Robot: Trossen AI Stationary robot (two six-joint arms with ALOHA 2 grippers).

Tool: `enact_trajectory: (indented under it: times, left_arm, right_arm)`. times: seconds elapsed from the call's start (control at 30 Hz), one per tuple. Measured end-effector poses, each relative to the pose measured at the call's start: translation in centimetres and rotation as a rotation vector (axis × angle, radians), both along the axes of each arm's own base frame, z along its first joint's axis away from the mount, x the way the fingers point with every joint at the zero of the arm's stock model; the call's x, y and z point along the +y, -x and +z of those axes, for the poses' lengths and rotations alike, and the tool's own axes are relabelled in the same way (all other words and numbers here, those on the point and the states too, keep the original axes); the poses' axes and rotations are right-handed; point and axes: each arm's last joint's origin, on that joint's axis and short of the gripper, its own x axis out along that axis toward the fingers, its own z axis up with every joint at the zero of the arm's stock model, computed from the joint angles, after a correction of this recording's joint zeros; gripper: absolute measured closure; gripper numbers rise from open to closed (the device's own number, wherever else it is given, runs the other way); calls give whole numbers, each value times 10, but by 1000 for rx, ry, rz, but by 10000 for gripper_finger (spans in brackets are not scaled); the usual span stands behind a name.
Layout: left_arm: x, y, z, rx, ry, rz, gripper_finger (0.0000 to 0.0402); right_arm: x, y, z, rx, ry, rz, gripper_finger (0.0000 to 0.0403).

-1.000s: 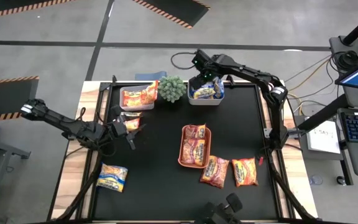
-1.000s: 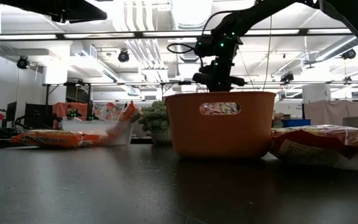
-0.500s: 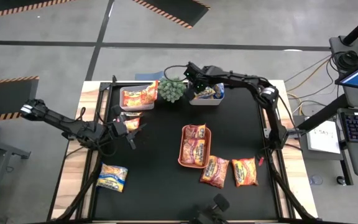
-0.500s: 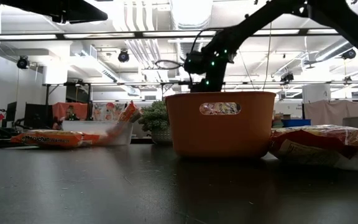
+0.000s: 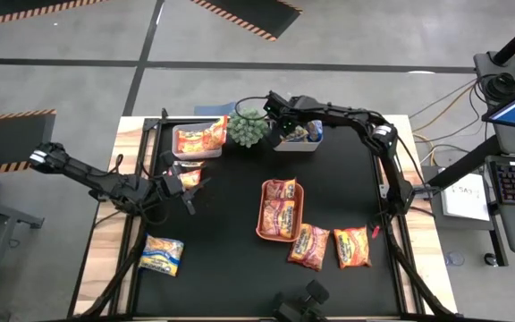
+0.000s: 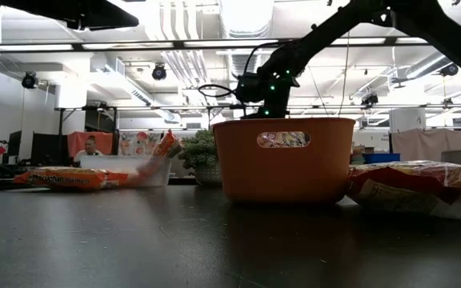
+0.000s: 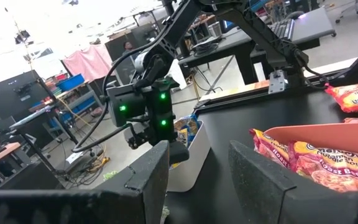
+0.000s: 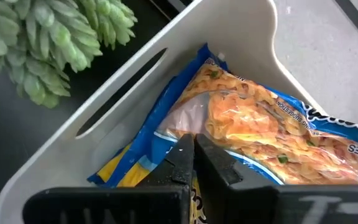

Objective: Sort Maruchan noodles
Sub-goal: Put the blue noodle pack into the gray bin, then put the red noodle pack into the orange bin

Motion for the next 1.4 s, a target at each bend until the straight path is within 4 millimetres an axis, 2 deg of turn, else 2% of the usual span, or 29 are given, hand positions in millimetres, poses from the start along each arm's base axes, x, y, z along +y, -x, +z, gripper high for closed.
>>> enact_trajectory:
  times: [0.23, 0.43, 0.53, 0.63, 0.77, 0.9, 1.03, 1.13, 1.27, 1.4]
  left_arm:
    - [0, 0, 0, 2, -1, 0, 253]
    - [0, 0, 0, 1, -1, 0, 253]
    - [0, 0, 0, 0, 2, 0, 253]
    - [0, 0, 0, 2, 4, 0, 253]
    - [0, 0, -1, 2, 4, -1, 253]
    - [0, 0, 0, -1, 6, 2, 253]
    - [0, -1, -1, -6, 22, 3, 253]
    - [-1, -3, -3, 1, 28, 3, 253]
    - [-2, -7, -6, 20, 27, 3, 253]
    - [-4, -13, -9, 38, 24, 3, 253]
  right_arm:
    - [4, 8, 2, 115, -6, 9, 394]
    - [4, 6, 3, 84, -24, 19, 394]
    - [5, 8, 11, 72, -6, 14, 394]
    - [8, 13, 28, 34, -1, 27, 394]
    - [18, 25, 70, -37, 52, 41, 394]
    - [28, 40, 91, -67, 78, 41, 394]
    - [48, 63, 104, -110, 105, 45, 394]
    - [70, 77, 97, -217, 73, 54, 394]
    - [108, 90, 95, -430, -28, 139, 394]
    - [149, 103, 96, -524, -162, 193, 394]
